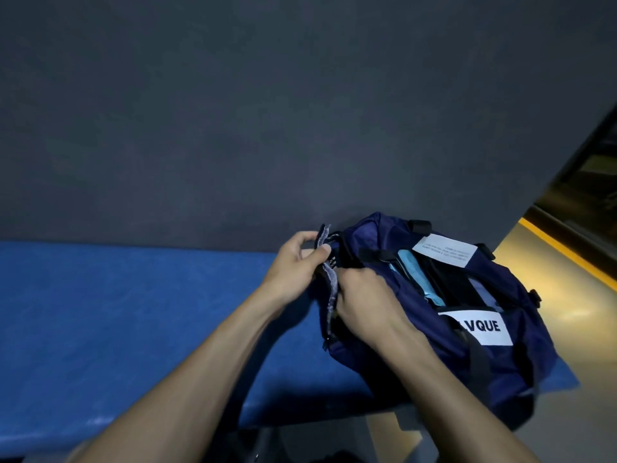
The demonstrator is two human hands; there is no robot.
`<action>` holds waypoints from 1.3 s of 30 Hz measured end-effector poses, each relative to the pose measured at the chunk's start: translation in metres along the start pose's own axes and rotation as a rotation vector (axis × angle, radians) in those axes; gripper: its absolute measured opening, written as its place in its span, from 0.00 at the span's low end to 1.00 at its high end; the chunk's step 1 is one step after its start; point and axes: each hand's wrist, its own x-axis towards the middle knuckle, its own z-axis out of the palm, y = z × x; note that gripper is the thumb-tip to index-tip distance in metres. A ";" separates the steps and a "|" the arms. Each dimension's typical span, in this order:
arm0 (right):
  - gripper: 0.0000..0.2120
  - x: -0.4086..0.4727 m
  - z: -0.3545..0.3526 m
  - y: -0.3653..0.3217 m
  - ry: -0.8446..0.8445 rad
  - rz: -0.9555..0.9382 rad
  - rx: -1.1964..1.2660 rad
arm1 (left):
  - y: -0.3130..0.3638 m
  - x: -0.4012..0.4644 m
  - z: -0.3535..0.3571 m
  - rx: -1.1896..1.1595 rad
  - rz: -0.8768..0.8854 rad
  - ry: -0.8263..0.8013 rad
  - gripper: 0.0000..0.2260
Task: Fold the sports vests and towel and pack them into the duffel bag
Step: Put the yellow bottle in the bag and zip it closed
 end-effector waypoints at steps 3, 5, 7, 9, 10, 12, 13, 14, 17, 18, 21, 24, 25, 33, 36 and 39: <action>0.18 -0.008 -0.017 0.018 0.345 -0.059 0.104 | -0.001 0.003 0.017 0.098 0.053 -0.032 0.12; 0.15 -0.011 -0.022 0.036 0.489 -0.041 0.180 | -0.006 -0.001 0.030 0.298 0.135 -0.109 0.15; 0.14 -0.013 -0.024 0.056 0.498 0.028 0.245 | -0.020 -0.003 0.037 0.634 0.214 -0.182 0.18; 0.13 -0.016 -0.023 0.074 0.425 0.092 0.291 | -0.029 -0.004 0.038 0.982 0.230 -0.178 0.18; 0.13 -0.018 -0.022 0.081 0.382 0.119 0.306 | -0.030 -0.004 0.036 1.076 0.223 -0.170 0.18; 0.13 -0.021 -0.021 0.093 0.318 0.158 0.329 | -0.027 -0.005 0.036 1.095 0.268 -0.207 0.15; 0.13 -0.023 -0.021 0.098 0.298 0.165 0.341 | -0.026 -0.007 0.038 1.050 0.307 -0.226 0.14; 0.13 -0.024 -0.023 0.101 0.281 0.165 0.354 | -0.025 -0.009 0.039 1.026 0.327 -0.243 0.14; 0.12 -0.028 -0.024 0.108 0.238 0.173 0.389 | -0.027 -0.014 0.039 1.176 0.295 -0.310 0.16; 0.12 -0.030 -0.025 0.111 0.235 0.171 0.397 | -0.028 -0.013 0.038 1.175 0.306 -0.305 0.15; 0.11 -0.035 -0.032 0.125 0.300 0.187 0.462 | -0.020 -0.008 0.038 1.004 0.443 -0.135 0.05; 0.09 -0.037 -0.049 0.156 0.444 0.313 0.514 | -0.004 -0.003 0.043 0.907 0.559 -0.029 0.07; 0.10 -0.036 -0.055 0.172 0.487 0.381 0.507 | 0.001 -0.002 0.047 0.898 0.586 -0.042 0.07; 0.19 -0.051 -0.047 0.296 0.512 0.898 0.543 | 0.025 0.037 0.097 1.011 0.697 -0.228 0.04; 0.26 -0.050 -0.022 0.315 0.379 0.930 0.612 | 0.030 0.055 0.133 1.021 0.722 -0.355 0.05; 0.14 -0.049 -0.007 0.328 0.400 0.940 0.641 | 0.023 0.073 0.187 1.019 0.603 -0.540 0.05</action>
